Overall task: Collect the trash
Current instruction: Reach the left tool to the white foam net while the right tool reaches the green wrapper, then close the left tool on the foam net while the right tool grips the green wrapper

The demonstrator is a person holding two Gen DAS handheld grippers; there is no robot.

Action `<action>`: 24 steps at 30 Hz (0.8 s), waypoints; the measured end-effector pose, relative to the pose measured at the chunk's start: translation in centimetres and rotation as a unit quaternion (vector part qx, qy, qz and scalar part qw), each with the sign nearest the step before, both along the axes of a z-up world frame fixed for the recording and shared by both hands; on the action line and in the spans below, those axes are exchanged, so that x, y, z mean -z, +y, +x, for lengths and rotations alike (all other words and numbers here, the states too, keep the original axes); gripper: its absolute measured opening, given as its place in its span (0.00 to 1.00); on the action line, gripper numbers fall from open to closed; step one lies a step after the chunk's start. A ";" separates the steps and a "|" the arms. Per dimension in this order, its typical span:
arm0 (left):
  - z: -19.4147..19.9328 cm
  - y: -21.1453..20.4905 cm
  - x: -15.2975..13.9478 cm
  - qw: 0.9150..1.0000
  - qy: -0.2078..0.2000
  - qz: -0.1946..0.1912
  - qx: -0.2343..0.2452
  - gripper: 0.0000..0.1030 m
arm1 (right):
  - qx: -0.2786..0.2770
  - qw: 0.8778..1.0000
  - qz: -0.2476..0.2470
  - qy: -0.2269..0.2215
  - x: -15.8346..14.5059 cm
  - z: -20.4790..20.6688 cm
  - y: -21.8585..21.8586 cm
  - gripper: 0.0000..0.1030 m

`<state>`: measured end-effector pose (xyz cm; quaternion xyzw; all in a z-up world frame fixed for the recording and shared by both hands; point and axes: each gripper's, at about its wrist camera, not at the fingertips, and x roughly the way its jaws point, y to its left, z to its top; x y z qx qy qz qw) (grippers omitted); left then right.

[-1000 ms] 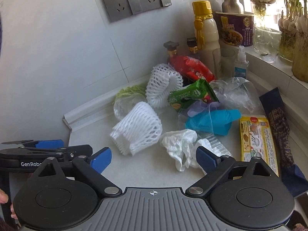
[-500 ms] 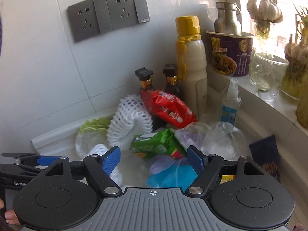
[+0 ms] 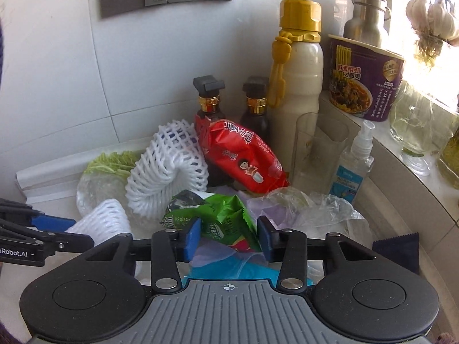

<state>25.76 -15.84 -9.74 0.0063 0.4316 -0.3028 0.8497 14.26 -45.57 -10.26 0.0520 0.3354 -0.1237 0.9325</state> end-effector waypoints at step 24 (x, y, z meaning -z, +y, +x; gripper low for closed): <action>-2.7 2.3 -4.7 0.999 -0.014 -0.018 -0.026 0.12 | 0.034 0.998 0.017 -0.048 -4.8 -3.9 2.5 0.12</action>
